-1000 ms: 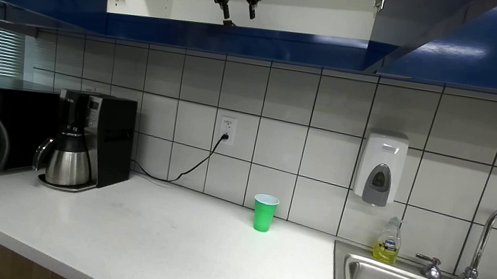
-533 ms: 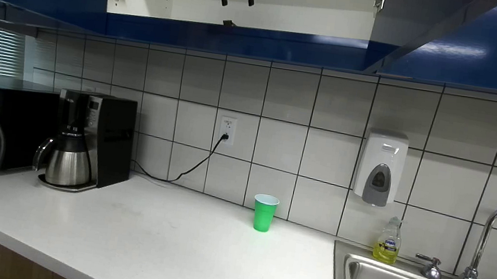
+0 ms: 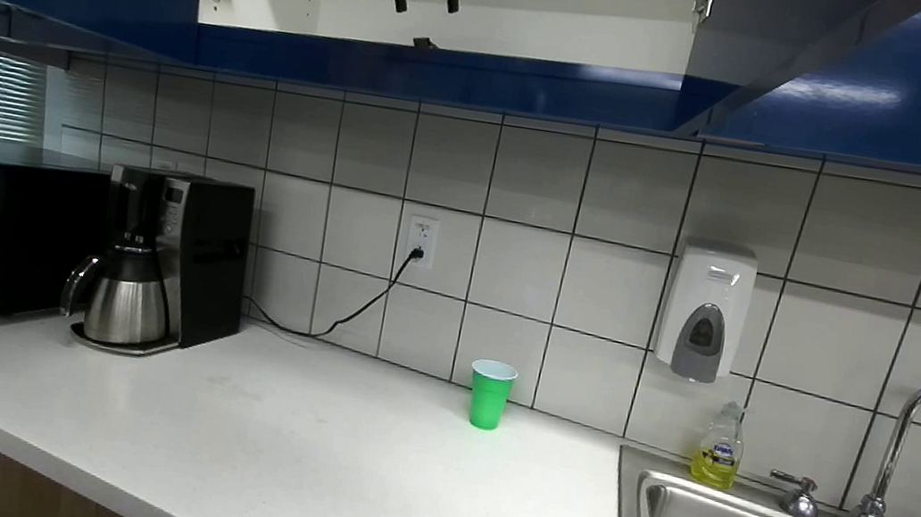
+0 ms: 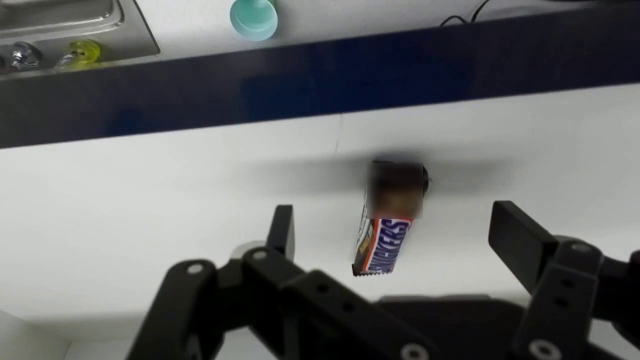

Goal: Put the brown packet in the open upper cabinet.

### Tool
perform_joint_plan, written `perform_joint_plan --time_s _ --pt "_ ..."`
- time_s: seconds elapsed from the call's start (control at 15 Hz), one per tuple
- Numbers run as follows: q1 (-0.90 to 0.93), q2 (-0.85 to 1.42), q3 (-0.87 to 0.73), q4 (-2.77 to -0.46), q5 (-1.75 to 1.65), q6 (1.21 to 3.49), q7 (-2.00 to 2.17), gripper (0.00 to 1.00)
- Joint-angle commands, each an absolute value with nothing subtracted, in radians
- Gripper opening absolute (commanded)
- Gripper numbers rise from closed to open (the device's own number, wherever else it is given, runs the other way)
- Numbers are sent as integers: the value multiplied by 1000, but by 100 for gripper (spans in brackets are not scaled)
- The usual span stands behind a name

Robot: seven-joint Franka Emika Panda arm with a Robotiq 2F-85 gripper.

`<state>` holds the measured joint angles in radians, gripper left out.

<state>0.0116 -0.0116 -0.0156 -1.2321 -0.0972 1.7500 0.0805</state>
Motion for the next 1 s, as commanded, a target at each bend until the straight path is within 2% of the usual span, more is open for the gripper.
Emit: perform_joint_plan --time_s 0.0,0.93 --pt "10 -177 -20 -1459 -72 1778 21 100" --pt "15 -536 -41 -2103 -42 1816 -123 100"
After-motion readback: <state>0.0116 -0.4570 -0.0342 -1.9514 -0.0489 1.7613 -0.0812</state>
